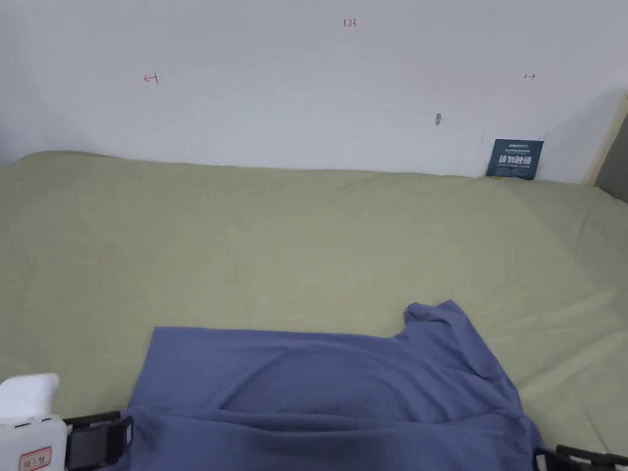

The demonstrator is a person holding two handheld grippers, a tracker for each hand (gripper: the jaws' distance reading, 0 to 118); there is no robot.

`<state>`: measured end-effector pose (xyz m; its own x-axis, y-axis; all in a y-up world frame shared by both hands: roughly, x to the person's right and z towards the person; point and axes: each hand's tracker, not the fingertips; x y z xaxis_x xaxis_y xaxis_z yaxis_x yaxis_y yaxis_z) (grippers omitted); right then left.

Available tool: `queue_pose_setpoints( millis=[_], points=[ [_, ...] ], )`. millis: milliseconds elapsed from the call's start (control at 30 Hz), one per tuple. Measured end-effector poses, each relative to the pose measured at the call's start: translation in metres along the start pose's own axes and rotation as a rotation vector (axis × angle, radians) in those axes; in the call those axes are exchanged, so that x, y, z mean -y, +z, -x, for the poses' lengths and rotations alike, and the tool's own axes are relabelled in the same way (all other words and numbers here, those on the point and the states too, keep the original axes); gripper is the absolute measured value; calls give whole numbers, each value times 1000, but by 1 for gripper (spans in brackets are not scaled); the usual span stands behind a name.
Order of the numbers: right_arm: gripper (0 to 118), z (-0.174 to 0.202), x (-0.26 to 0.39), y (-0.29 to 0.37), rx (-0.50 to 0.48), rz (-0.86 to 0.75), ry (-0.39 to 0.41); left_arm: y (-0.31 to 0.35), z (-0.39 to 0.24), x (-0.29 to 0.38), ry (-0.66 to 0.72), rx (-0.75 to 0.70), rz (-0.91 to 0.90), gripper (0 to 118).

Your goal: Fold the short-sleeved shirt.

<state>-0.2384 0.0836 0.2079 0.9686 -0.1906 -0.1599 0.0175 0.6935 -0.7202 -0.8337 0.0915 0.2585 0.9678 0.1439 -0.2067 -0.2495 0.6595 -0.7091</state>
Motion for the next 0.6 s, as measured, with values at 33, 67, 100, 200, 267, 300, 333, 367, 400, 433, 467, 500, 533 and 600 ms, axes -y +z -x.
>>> queue_pose_setpoints(
  millis=[33,67,100,200,267,300,333,367,400,433,467,500,533,600],
  points=[
    [71,5,-4,3,12,-48,5,1,-4,-5,-14,5,-22,73],
    [37,9,-8,5,34,-76,24,-1,-7,-10,-18,-8,-26,39],
    [1,14,-13,4,74,-114,44,-4,-10,-13,-25,-11,-39,9],
    [1,15,-26,-4,65,-141,11,-19,-14,-31,-16,22,-42,3],
    [1,16,-33,-11,55,-151,-9,-34,-20,-43,-22,22,-47,3],
    [1,20,-38,-14,60,-145,-5,-42,-21,-49,-34,15,-44,3],
    [1,21,-41,-18,66,-142,-5,-51,-21,-57,-38,12,-41,3],
    [1,21,-44,-22,68,-141,-5,-60,-22,-62,-35,15,-37,3],
    [1,20,-48,-27,67,-138,-8,-71,-22,-69,-32,23,-28,3],
    [1,19,-51,-34,67,-132,-15,-84,-22,-77,-29,17,-19,3],
    [1,18,-54,-40,69,-129,-20,-97,-21,-84,-37,1,-14,3],
    [1,18,-56,-44,70,-124,-19,-109,-22,-90,-52,-26,-3,3],
    [1,17,-58,-50,72,-117,-16,-124,-21,-97,-61,-38,16,5],
    [1,16,-62,-61,79,-103,-14,-147,-16,-108,-44,-31,48,68]
  ],
)
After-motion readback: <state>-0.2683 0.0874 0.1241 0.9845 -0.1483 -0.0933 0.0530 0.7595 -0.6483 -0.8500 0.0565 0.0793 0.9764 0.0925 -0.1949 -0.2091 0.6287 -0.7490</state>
